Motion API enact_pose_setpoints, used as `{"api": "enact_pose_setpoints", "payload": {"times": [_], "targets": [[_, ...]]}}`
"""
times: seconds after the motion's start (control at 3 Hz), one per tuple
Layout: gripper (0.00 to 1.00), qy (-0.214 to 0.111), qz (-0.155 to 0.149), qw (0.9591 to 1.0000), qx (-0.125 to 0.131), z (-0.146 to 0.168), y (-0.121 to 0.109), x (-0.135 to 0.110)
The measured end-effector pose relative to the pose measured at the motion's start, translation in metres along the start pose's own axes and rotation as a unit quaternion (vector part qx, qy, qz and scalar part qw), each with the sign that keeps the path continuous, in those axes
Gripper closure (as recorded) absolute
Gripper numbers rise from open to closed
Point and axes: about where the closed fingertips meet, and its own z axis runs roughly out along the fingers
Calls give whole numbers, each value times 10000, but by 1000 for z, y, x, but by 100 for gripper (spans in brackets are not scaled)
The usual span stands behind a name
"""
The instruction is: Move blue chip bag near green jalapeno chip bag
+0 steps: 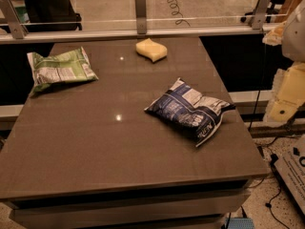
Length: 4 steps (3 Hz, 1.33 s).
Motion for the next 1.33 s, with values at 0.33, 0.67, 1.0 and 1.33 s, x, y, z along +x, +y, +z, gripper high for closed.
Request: {"api": "enact_pose_setpoints", "payload": {"times": [0.33,0.67,1.0,1.33], "targets": [[0,0,0,10000,1,0,0,0],[0,-180,-8,9998,-29,6,3,-9],[0,-462,-62,9989,-89,33,9,-30],[0,-718,-67,9973,-148,75,11,-54]]}}
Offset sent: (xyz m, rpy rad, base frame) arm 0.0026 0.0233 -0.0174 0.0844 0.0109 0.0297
